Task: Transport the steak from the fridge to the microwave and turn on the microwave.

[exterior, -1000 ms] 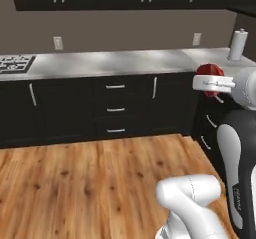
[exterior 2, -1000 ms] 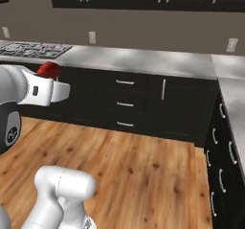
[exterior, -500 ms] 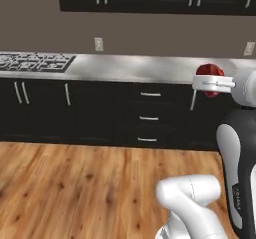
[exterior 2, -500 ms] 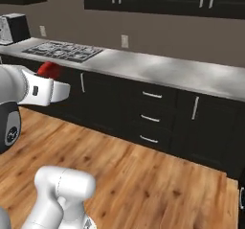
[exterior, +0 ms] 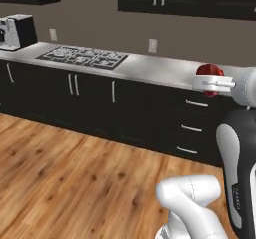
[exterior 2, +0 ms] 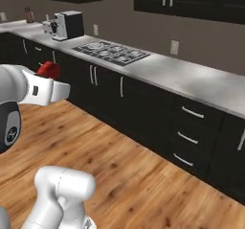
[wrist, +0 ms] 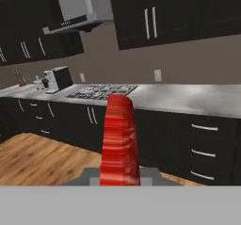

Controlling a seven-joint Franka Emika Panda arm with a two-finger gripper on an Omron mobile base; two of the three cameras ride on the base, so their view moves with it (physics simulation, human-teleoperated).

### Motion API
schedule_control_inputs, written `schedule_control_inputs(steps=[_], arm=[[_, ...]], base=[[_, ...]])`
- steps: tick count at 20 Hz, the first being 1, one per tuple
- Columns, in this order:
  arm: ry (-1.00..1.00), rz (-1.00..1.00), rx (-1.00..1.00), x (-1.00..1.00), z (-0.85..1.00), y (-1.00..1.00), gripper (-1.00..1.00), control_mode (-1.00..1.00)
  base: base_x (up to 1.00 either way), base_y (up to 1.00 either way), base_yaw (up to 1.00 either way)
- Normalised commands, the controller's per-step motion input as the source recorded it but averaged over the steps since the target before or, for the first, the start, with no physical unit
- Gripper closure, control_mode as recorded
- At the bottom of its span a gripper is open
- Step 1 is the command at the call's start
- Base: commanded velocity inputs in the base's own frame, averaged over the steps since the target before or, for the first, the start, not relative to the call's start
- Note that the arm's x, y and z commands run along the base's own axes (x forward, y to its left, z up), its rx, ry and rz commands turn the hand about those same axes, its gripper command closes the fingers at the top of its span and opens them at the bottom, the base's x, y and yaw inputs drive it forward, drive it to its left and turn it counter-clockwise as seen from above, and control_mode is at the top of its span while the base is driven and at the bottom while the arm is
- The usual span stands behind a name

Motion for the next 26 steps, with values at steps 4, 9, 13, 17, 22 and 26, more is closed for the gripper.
schedule_control_inputs(steps=[4,9,13,17,22,26], arm=[[0.0,0.0,0.0,0.0,0.0,0.0,1.0,1.0],[0.0,0.0,0.0,0.0,0.0,0.0,1.0,1.0],[0.0,0.0,0.0,0.0,0.0,0.0,1.0,1.0],[0.0,0.0,0.0,0.0,0.0,0.0,1.0,1.0],[0.0,0.0,0.0,0.0,0.0,0.0,1.0,1.0],[0.0,0.0,0.0,0.0,0.0,0.0,1.0,1.0]], base=[[0.46,0.0,0.5],[0.5,0.0,0.47],[0.55,0.0,0.43],[0.61,0.0,0.37],[0.71,0.0,0.22],[0.77,0.0,0.09]])
